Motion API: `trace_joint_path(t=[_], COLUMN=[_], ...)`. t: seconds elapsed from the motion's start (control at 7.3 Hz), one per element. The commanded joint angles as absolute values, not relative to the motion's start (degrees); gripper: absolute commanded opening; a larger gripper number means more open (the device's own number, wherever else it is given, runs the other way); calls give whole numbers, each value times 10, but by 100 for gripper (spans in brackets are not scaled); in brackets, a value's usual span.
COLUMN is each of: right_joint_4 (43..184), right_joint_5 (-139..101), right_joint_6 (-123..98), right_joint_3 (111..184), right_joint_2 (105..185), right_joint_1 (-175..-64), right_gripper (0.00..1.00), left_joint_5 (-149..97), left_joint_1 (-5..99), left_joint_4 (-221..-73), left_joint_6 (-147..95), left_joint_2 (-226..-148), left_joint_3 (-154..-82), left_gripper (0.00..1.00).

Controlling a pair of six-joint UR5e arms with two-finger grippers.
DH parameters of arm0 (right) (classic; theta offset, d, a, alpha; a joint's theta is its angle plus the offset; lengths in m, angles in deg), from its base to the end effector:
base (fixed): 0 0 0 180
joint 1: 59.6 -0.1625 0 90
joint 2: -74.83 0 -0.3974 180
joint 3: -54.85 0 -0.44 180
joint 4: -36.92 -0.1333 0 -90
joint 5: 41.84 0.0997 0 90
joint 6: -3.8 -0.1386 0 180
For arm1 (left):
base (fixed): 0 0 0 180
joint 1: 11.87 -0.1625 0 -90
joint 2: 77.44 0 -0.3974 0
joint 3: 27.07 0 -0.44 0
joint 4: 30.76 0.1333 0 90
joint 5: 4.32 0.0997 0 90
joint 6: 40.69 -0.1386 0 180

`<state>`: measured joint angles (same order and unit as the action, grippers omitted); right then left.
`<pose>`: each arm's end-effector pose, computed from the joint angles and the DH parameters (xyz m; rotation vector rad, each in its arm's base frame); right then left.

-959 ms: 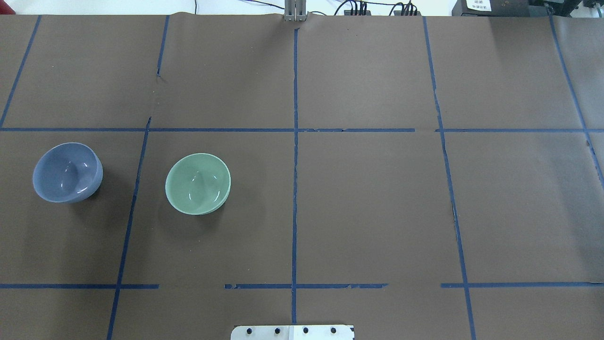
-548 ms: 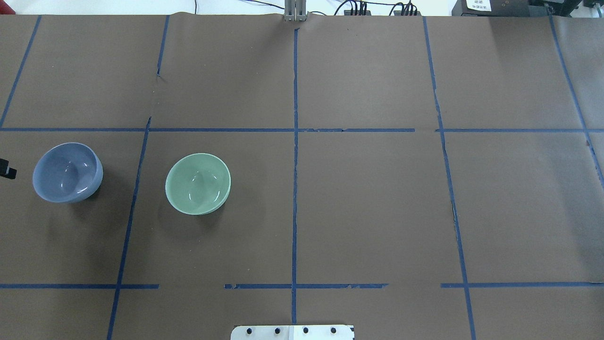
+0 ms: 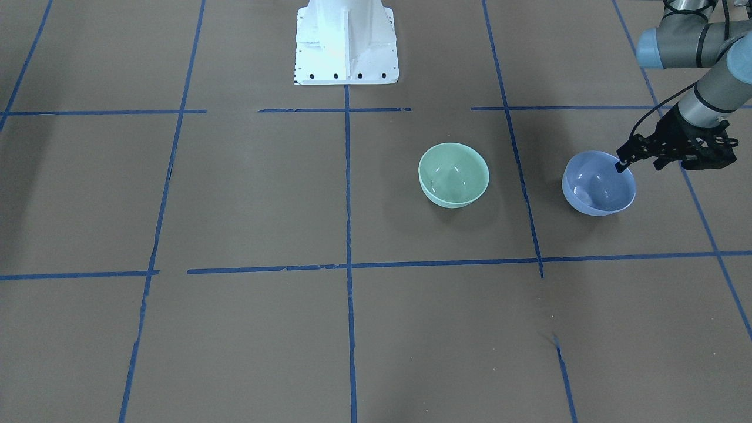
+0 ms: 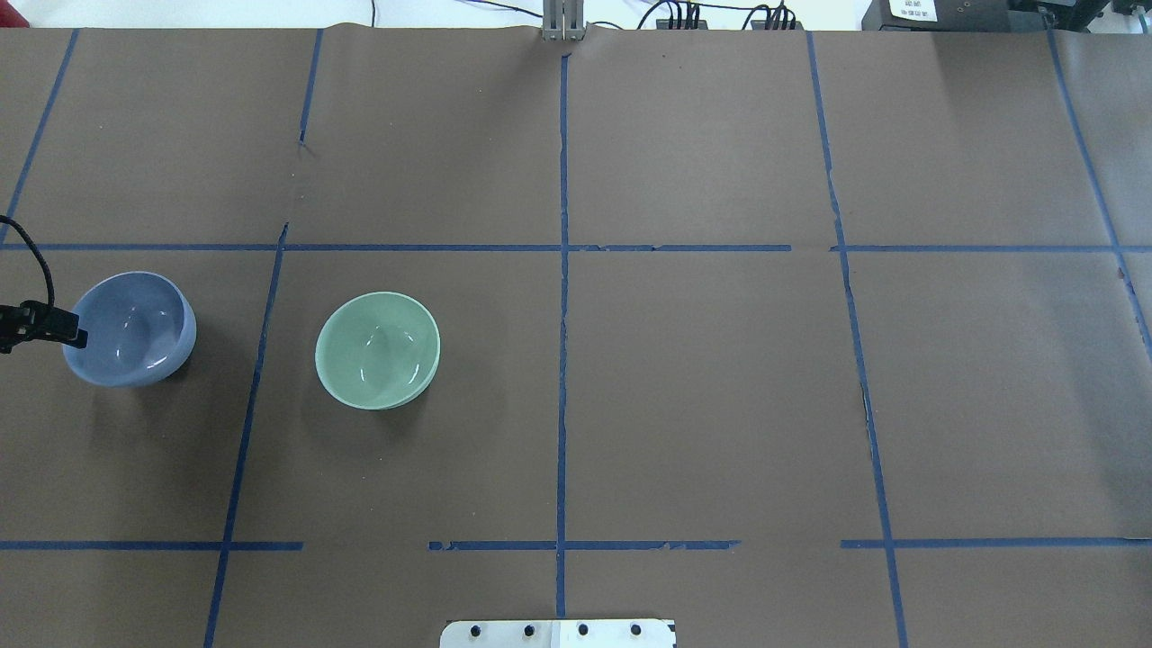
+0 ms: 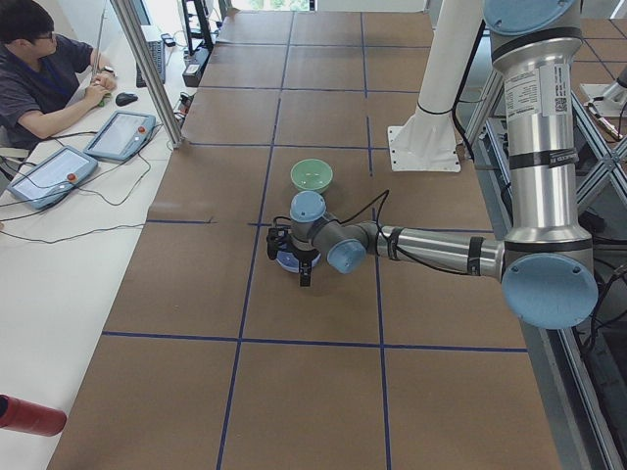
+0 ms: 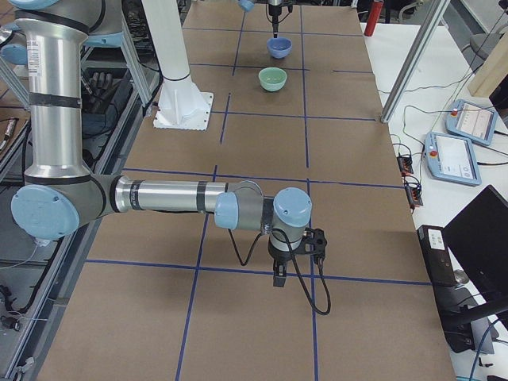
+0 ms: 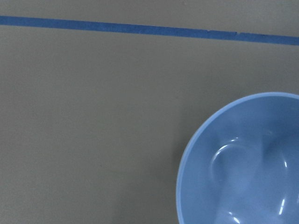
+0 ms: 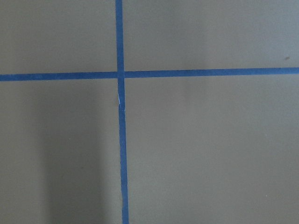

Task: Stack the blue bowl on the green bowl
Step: 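Lower the left gripper to the blue bowl's rim and grasp it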

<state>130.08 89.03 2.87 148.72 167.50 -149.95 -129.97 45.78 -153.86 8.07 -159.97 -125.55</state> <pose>0.0458 -0.5172 0.6584 -0.0364 -0.7131 0.0336 0.2414 -0.4792 0.5861 0.0450 0.8319 -0.0845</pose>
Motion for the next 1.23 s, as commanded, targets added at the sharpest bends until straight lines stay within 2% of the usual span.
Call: trace_joint_path(t=[0.0,0.14,0.41,0.82,1.1], right_joint_4=[1301,1301,1301,1301,1301], right_joint_5=[890,890,890,890,890], right_joint_6=[28,28,29,28,28], right_joint_3=[1487,1487,1487,1487,1487], right_joint_2=[1676,1676,1676,1676,1676], right_joint_1=[-1499,-1500,-1499,-1499,-1499], right_gripper=[100,100,100,100,100], left_joint_5=[-1299,-1300,-1308,-1311,-1351], left_joint_1=[457,456,456,457,461], left_joint_4=[-1540,-1540,-1537,-1532,-1493], left_joint_6=[83,95,95,97,98], left_joint_2=[-1611,-1612,-1611,-1613,-1611], left_joint_3=[-1238,-1238,-1244,-1259,-1326], left_gripper=[91,66,1,0,0])
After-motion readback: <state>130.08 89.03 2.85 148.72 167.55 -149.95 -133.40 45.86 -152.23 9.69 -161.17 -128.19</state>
